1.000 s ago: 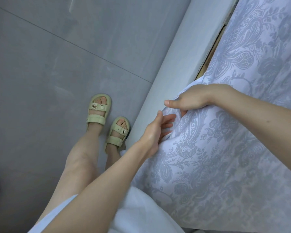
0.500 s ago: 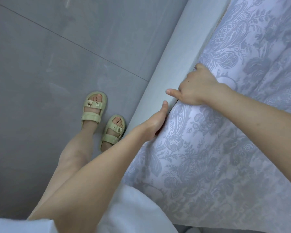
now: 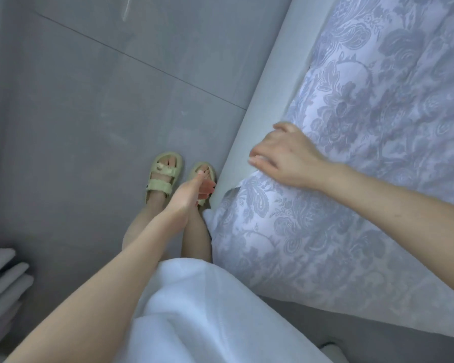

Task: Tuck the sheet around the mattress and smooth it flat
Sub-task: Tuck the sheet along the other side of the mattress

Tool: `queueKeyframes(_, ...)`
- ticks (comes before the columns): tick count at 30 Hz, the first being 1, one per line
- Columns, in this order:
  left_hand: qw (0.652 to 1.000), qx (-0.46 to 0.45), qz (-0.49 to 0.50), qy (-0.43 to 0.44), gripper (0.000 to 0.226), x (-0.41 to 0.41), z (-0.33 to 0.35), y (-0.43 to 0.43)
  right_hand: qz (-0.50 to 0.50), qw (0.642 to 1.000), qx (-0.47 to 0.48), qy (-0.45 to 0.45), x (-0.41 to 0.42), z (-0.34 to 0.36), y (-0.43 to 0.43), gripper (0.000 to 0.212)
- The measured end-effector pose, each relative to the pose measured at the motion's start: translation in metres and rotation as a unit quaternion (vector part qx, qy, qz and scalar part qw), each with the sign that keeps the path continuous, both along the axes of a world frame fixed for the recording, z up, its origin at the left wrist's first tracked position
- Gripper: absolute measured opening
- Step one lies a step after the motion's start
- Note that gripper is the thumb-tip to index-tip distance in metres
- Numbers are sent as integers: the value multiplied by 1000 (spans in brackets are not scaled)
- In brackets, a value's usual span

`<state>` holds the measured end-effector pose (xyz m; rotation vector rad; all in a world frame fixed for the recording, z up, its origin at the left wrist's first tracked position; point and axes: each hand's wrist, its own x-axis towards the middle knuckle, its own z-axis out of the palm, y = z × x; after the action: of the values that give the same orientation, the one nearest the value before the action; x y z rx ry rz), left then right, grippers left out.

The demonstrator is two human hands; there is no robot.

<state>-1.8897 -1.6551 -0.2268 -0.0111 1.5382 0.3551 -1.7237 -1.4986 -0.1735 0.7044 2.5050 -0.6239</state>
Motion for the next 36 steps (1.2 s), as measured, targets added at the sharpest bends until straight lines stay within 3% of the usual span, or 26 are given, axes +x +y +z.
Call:
queueKeyframes(5,1000,-28,11,-5,41,16,0,-49,69,995,60,41,26,-10,-92,49)
queueKeyframes(9,997,-63,34,14,34,15,-5,-97,37,995,90,24,15,-18,-115,52)
queueKeyframes(13,991,-99,78,53,28,5,-4,-156,26,999,38,-23,-9,-13,-133,66)
queueKeyframes(17,979,-165,115,-36,40,26,7,-216,29,997,-67,-35,-11,-13,-163,65)
queueKeyframes(22,945,-156,204,-201,54,74,14,-251,142,973,-76,-167,-16,-8,-189,54)
queueKeyframes(28,861,-74,473,-173,44,114,11,-251,177,935,-140,-275,-37,-17,-208,60)
queueKeyframes(32,843,-72,522,-108,41,142,13,-255,215,925,-129,-284,-36,-18,-215,58)
queueKeyframes(36,817,-69,554,-147,61,160,18,-244,251,929,-101,-252,-25,-13,-217,51)
